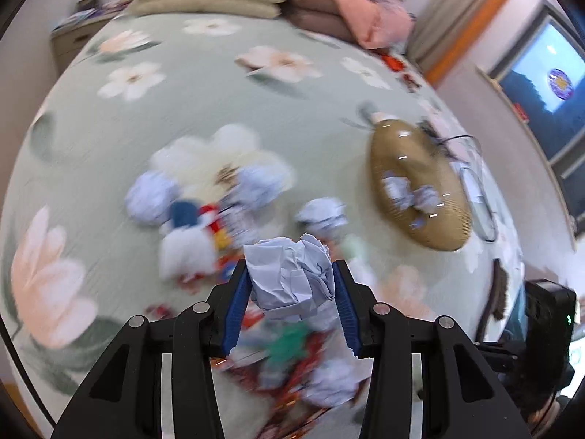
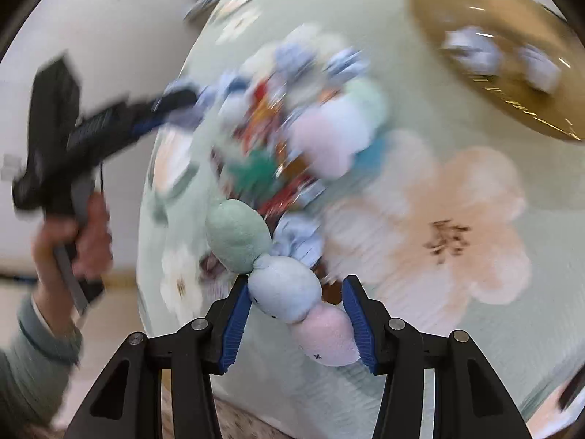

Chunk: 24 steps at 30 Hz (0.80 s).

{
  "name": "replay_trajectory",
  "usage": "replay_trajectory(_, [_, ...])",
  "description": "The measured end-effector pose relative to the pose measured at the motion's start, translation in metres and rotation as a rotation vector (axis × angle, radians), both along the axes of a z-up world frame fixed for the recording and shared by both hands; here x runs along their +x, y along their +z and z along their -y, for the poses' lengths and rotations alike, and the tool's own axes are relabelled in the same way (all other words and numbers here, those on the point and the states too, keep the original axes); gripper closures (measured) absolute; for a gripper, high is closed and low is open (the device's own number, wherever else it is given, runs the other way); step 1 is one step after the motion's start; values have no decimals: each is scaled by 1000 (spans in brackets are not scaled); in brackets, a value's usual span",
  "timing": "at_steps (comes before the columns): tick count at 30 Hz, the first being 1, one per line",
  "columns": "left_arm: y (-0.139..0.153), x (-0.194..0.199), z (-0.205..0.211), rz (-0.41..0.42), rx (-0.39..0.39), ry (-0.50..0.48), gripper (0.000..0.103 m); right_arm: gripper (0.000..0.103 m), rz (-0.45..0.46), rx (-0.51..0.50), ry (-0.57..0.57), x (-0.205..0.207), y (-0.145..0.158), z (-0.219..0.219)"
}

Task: Organize objects
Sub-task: 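Carry paper ball with left gripper while right gripper carries green-white-pink plush to plate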

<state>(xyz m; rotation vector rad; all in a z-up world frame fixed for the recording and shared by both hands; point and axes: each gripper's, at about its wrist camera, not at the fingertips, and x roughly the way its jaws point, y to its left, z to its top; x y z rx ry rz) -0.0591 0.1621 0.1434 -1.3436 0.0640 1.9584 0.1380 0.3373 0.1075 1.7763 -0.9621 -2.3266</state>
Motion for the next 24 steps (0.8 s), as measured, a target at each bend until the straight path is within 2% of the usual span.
replay_trajectory(6, [22, -5, -66, -33, 72, -85, 61, 53, -85, -58, -200, 0, 27, -58])
replay_trajectory(13, [32, -12, -140, -41, 122, -152, 61, 53, -218, 29, -499, -8, 74, -146])
replay_trajectory(16, [32, -11, -168, -39, 133, -183, 61, 52, -238, 84, -581, -18, 80, -176])
replay_trajectory(19, [35, -4, -192, -48, 152, -233, 61, 52, -241, 46, -628, -27, 76, -208])
replay_trajectory(20, [37, -1, -199, -55, 166, -252, 59, 51, -237, 32, -646, -30, 74, -216])
replay_trajectory(22, [38, 7, -214, -69, 171, -276, 42, 48, -220, 21, -661, -31, 71, -228])
replay_trajectory(23, [37, 8, -219, -73, 157, -270, 20, 37, -219, -6, -661, -35, 66, -231])
replay_trajectory(24, [33, 9, -223, -79, 144, -254, 14, 25, -228, -57, -649, -37, 62, -235])
